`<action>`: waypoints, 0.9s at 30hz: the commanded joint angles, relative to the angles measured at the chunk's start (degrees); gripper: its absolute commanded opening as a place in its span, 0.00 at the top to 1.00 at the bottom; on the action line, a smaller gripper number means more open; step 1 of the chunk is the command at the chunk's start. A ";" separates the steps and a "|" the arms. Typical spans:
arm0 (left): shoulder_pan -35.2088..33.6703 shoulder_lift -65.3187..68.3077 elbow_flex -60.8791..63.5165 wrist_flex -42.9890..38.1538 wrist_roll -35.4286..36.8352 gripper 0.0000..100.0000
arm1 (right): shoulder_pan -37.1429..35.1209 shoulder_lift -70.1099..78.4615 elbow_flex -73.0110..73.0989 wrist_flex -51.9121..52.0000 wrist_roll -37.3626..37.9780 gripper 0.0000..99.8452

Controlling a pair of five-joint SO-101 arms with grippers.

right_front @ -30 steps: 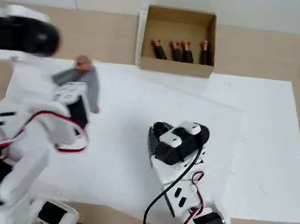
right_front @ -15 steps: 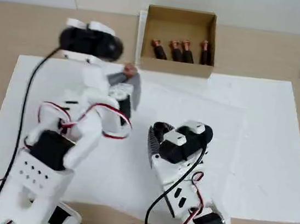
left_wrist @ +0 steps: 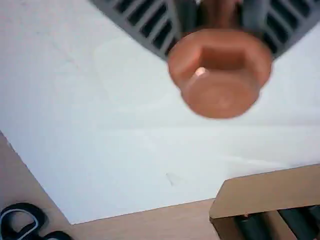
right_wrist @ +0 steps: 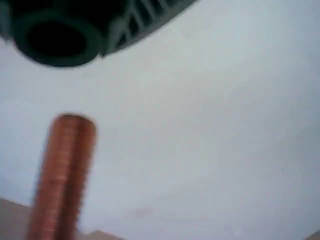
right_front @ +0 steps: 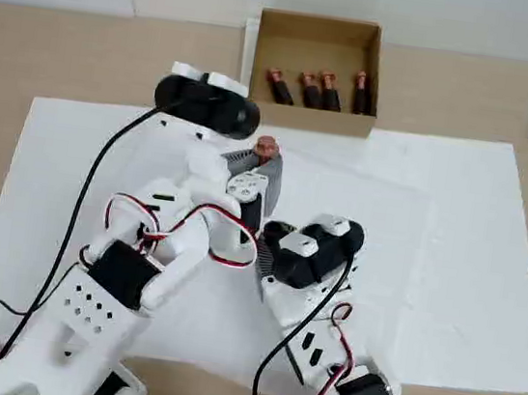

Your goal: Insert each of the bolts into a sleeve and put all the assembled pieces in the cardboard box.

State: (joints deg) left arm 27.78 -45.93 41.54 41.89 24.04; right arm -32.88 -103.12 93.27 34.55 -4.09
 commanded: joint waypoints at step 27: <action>2.29 -10.99 13.85 -11.52 1.49 0.99 | 0.04 -0.75 -0.35 -1.36 -0.88 1.00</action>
State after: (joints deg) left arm 30.42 -54.90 55.69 31.96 25.19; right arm -32.88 -103.12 93.27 34.55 -4.09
